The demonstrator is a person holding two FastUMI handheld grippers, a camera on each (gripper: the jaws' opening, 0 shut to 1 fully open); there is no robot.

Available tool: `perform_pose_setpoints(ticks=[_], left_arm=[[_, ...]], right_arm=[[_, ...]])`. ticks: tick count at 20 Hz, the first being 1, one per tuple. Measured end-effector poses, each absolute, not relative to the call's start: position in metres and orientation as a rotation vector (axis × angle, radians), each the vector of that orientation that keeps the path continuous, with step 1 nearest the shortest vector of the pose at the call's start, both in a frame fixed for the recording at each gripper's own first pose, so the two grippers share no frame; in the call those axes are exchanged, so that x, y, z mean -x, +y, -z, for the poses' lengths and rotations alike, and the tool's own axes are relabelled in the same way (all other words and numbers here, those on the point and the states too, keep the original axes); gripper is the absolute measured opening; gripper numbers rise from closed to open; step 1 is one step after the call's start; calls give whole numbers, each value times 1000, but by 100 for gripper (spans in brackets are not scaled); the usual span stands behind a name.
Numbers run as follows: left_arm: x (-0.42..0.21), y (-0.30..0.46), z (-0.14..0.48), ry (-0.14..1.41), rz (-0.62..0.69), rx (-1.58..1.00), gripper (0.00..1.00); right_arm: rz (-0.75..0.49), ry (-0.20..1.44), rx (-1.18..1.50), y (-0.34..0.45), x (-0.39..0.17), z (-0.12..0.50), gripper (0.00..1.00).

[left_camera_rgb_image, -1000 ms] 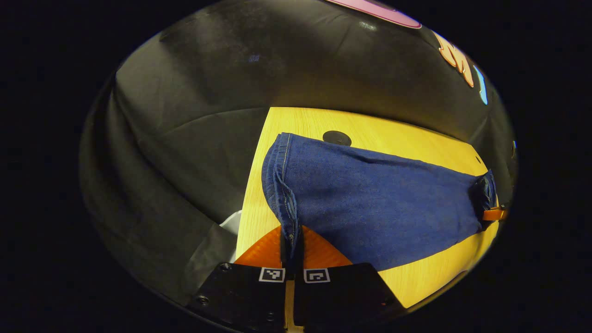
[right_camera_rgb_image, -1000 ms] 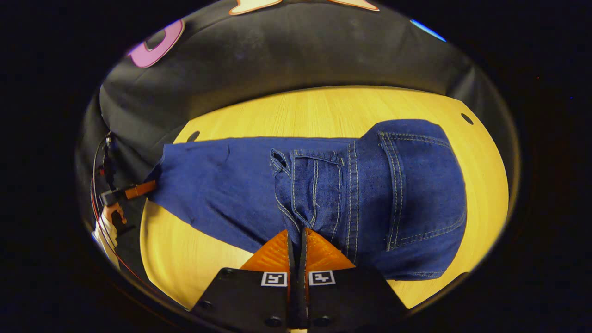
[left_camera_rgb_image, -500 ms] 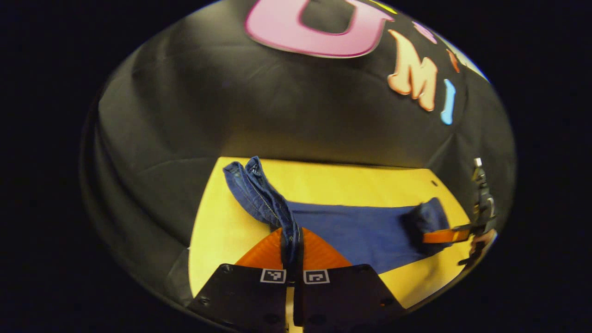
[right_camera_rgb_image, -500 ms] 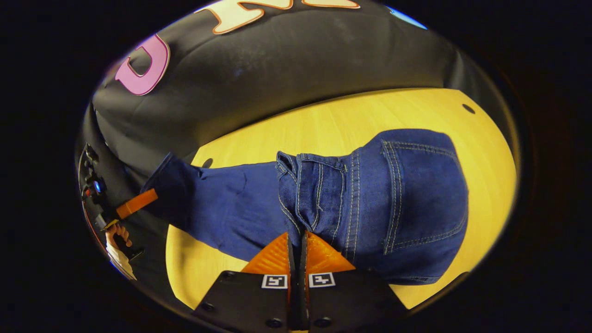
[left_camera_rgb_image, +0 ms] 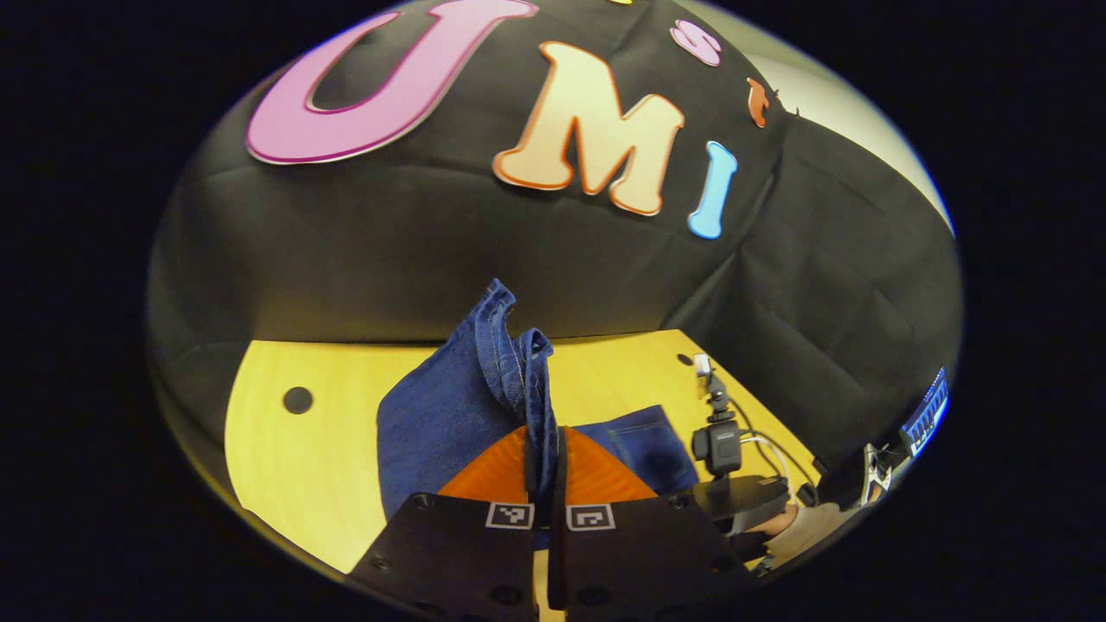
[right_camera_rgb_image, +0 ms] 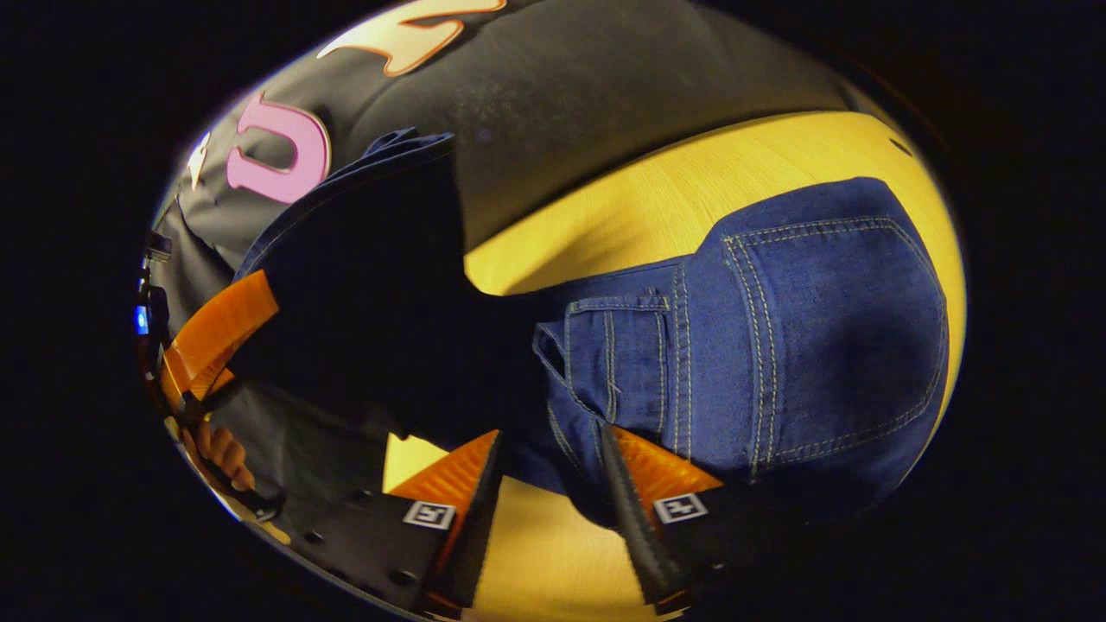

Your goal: Grasp the waist and the cuffs of the jeans and fold them to make the two legs overlap; first hold the waist and fold one-third of the jeans toward the cuffs, then hold the cuffs and fold the remaining one-third in the same direction to finish folding.

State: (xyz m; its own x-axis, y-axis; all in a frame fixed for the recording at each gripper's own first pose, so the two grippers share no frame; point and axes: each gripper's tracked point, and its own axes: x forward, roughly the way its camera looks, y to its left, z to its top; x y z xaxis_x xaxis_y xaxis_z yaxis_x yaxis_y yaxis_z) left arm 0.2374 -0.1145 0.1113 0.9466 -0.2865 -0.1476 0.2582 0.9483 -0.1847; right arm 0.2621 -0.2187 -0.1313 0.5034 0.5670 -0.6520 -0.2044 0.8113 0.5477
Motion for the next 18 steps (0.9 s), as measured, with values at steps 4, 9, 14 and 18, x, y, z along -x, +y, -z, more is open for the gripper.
perform_pose_setpoints(ticks=[4, 9, 14, 18], left_arm=[[-248, -185, -115, 191, 332, 120, 0], [-259, -267, -83, 267, 368, 56, 0], [-269, -302, -2, 386, 280, -57, 0], [-264, -303, 35, 393, 184, -77, 1]], right_arm=[[-506, 899, -306, -273, -242, 106, 89], [-404, 897, -300, -361, -230, 90, 96], [-272, 871, -368, -458, -211, 90, 96], [-246, 851, -391, -501, -202, 86, 96]])
